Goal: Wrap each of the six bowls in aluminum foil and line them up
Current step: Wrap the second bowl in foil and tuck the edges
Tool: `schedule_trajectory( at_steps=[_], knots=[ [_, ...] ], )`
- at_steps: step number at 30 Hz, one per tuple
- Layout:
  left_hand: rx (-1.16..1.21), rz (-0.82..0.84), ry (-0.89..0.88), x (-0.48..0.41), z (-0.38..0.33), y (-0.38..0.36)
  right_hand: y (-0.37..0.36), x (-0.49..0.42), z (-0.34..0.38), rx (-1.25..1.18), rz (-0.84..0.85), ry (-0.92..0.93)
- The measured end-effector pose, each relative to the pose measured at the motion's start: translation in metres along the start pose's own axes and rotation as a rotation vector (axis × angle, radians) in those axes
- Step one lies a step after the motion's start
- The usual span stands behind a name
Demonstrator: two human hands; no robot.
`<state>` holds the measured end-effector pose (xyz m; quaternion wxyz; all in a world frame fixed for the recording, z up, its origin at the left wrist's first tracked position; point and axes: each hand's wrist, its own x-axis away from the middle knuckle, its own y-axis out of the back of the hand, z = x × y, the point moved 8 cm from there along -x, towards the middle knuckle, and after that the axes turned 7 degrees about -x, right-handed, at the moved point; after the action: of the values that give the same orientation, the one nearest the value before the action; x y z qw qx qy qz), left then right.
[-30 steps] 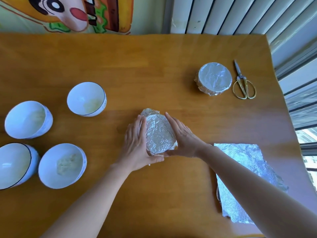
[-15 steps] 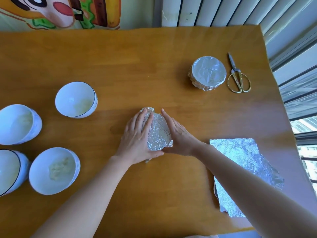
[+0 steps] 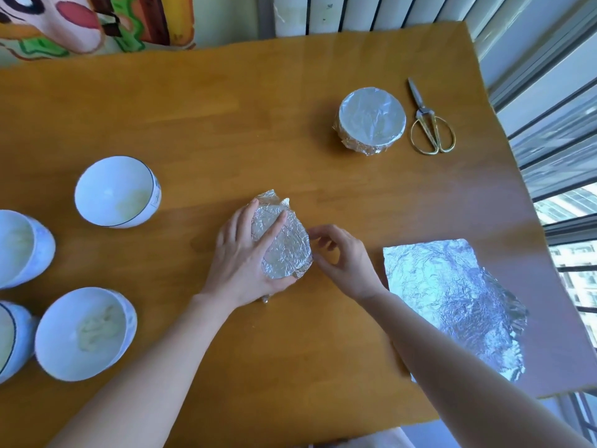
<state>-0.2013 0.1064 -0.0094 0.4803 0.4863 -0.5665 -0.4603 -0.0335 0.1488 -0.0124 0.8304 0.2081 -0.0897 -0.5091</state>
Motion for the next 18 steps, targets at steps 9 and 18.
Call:
schedule_trajectory(
  at_steps=[9, 18],
  knots=[
    [-0.002, -0.002, -0.008, 0.001, 0.001, -0.002, 0.0, 0.007, 0.008, 0.033, 0.034, 0.058],
    [-0.011, -0.004, -0.006, 0.001, 0.001, -0.004, -0.045, 0.002, -0.008, 0.015, 0.174, -0.018]
  ],
)
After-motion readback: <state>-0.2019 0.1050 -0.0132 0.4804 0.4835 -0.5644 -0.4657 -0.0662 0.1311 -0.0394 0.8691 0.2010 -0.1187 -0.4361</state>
